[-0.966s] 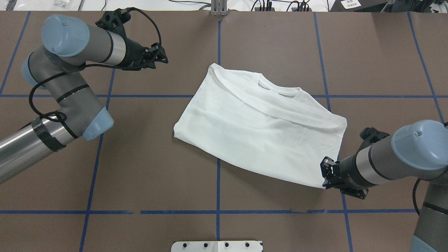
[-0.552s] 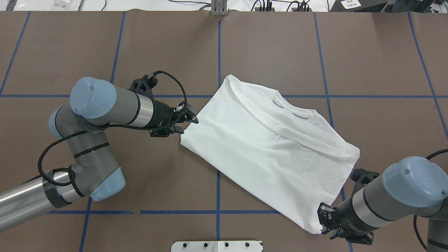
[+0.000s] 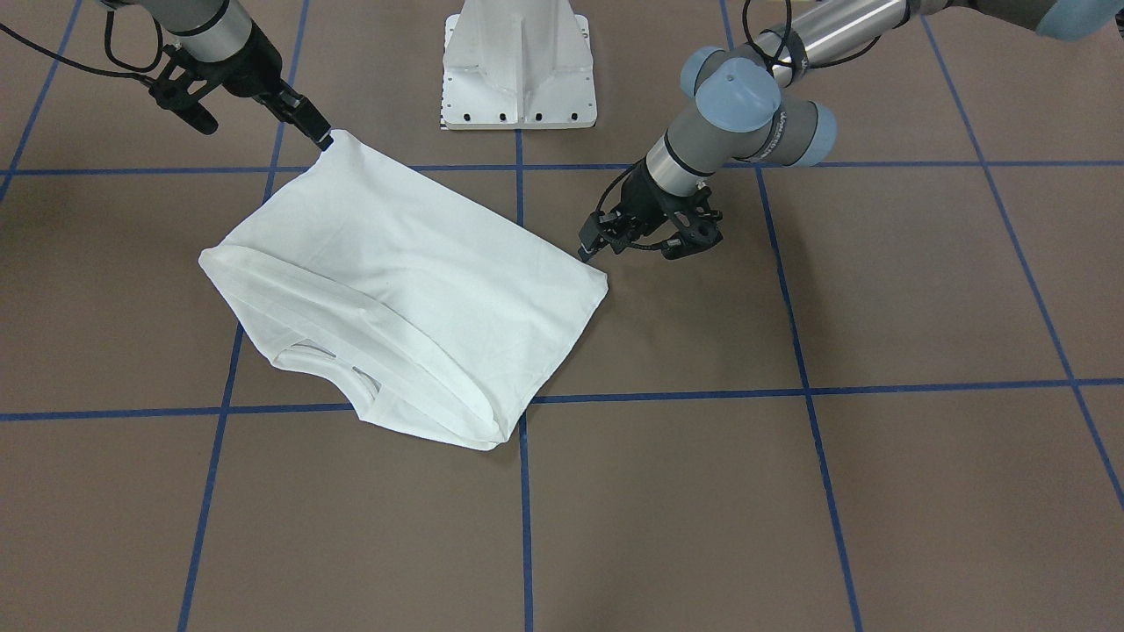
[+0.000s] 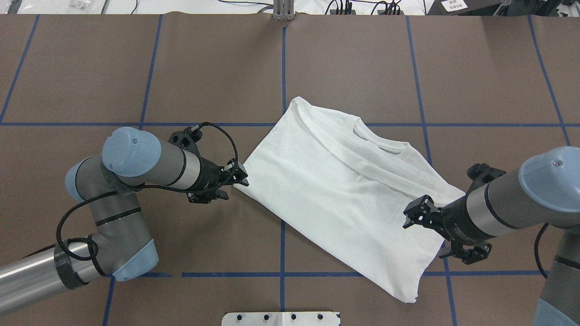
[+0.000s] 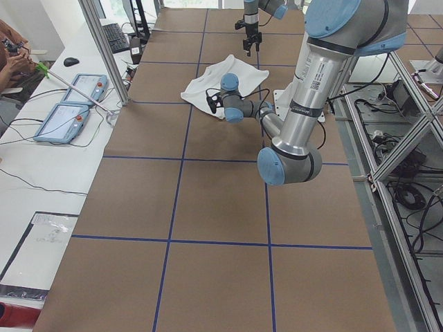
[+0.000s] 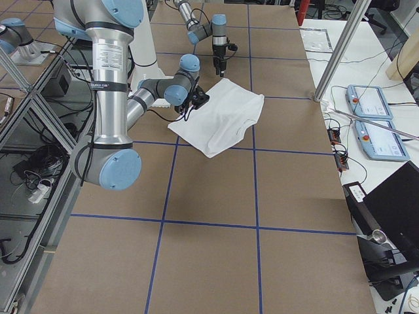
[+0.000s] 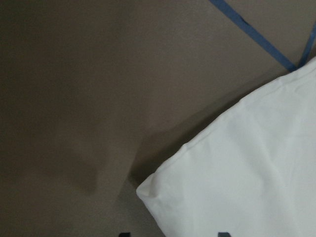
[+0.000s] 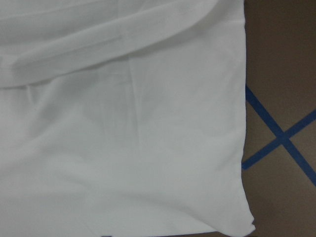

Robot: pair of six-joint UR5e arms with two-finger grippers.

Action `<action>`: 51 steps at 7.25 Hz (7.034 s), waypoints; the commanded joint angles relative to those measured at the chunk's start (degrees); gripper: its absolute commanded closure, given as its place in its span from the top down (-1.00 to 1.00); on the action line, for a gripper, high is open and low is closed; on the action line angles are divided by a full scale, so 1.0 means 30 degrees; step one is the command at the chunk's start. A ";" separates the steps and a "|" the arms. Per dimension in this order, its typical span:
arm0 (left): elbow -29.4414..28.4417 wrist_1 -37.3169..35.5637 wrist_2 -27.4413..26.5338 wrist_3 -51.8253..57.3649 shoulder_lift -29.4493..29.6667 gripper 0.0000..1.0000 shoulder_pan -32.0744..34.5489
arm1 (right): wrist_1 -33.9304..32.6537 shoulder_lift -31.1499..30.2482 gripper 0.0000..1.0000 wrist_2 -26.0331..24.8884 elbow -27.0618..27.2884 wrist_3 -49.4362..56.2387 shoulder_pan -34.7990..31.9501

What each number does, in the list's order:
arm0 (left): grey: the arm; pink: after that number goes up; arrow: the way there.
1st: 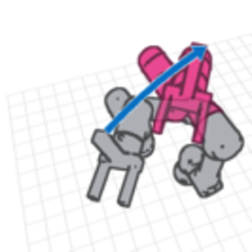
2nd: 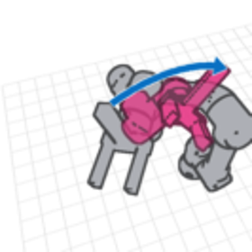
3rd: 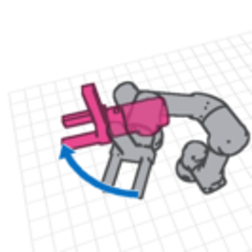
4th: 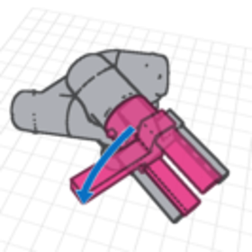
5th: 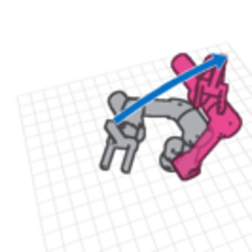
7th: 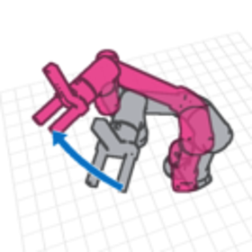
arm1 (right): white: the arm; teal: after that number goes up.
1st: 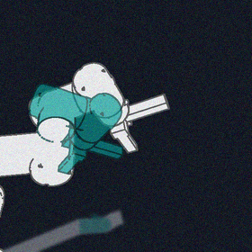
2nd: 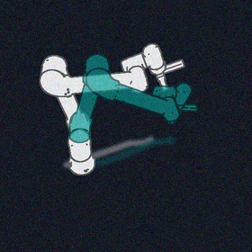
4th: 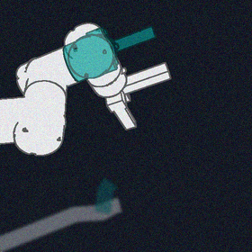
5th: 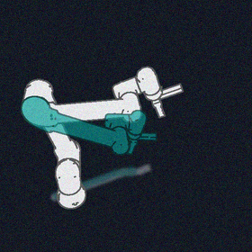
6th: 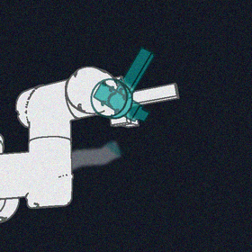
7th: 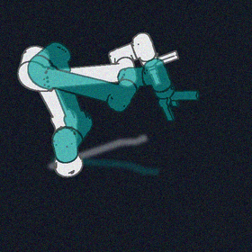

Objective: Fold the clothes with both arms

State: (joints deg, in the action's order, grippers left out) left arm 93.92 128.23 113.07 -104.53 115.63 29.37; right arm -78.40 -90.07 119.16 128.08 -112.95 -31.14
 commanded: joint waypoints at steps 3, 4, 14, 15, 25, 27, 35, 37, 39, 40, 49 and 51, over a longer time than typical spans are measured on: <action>-0.0458 -0.0058 -0.0829 0.0154 0.0479 0.29 -0.0151 | 0.0001 0.1195 1.00 -0.0373 -0.1091 0.0181 -0.1222; -0.0603 -0.0058 -0.1096 0.0241 0.0481 0.23 -0.0123 | 0.0001 0.1195 1.00 -0.0374 -0.1120 0.0181 -0.1193; -0.2618 -0.0058 -0.3759 0.4981 0.0773 -1.00 0.1309 | 0.0001 0.1311 1.00 -0.0520 -0.1267 0.0181 -0.1105; -0.2742 -0.0058 -0.4113 0.6439 0.0890 -1.00 0.2038 | 0.0001 0.1486 1.00 -0.0520 -0.1296 0.0181 -0.1105; -1.8886 0.5040 -0.5376 0.9967 1.1203 -0.19 0.6967 | 0.0148 0.3743 1.00 -0.4856 -0.2468 0.0180 -0.0433; -1.7462 0.5011 -0.4649 1.0087 1.0972 0.15 0.7055 | 0.0060 0.5289 1.00 -0.5292 -0.3516 0.0181 0.0153; -0.5621 0.4688 -0.1158 0.9969 0.1511 0.26 0.7436 | -0.1815 1.0917 1.00 -0.7493 -0.8965 1.7212 0.2177; -0.5234 0.4659 -0.1157 0.9881 0.1185 0.28 0.7436 | -0.1844 1.1214 1.00 -0.7813 -1.0080 1.9827 0.2206; -0.5234 0.4659 -0.1157 0.9794 0.1126 0.31 0.7436 | -0.1844 1.1389 1.00 -0.7873 -1.1107 2.1006 0.2206; -0.5205 0.4688 -0.1157 0.9503 0.1097 0.32 0.7436 | -0.1902 1.1593 1.00 -0.8077 -1.1488 2.1127 0.2206; -0.3043 0.3350 -0.1186 0.9295 0.0277 0.35 0.7407 | -0.2516 0.7550 1.00 -0.7201 -0.8507 2.5466 -0.0138; -0.2920 0.3253 -0.1186 0.9324 0.0247 0.35 0.7436 | -0.2576 0.8775 1.00 -0.7141 -0.8764 2.4240 -0.0080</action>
State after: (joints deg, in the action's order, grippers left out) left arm 84.75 138.44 109.52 -76.62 116.43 51.62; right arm -85.95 -65.89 97.61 102.16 -38.31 -31.43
